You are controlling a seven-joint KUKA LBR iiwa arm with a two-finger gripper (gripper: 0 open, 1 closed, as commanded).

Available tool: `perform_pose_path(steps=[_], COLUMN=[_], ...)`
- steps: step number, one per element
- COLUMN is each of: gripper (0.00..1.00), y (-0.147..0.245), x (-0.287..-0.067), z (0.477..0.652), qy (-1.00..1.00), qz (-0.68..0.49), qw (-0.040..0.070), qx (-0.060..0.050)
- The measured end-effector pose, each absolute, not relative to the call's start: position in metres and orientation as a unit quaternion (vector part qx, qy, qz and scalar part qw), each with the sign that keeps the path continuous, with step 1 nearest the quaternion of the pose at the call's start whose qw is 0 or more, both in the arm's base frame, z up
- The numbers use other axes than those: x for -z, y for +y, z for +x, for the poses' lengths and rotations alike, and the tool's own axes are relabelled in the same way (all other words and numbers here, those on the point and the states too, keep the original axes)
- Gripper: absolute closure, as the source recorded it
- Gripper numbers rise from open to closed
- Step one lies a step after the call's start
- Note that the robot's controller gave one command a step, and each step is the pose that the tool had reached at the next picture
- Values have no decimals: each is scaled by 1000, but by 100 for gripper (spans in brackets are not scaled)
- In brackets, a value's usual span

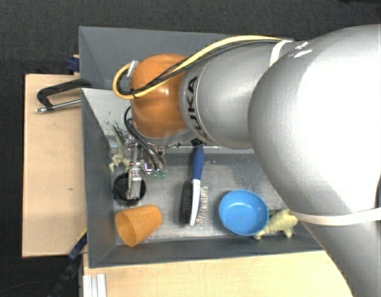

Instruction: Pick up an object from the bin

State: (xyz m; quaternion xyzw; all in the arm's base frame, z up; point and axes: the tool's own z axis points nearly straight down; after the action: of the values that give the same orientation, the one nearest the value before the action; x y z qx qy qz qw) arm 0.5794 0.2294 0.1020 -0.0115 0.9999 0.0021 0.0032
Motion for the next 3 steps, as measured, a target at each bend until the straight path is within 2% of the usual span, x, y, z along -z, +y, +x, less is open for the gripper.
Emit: perform_pose_path(steps=[1,2,3], gripper=[0,0,0], y=[220,217,190], x=[-118,-73,-76], z=[570,568,588], qy=[994,975,966], qz=[109,220,259], qw=[1,-1,-1], qx=[-1,-2,-7])
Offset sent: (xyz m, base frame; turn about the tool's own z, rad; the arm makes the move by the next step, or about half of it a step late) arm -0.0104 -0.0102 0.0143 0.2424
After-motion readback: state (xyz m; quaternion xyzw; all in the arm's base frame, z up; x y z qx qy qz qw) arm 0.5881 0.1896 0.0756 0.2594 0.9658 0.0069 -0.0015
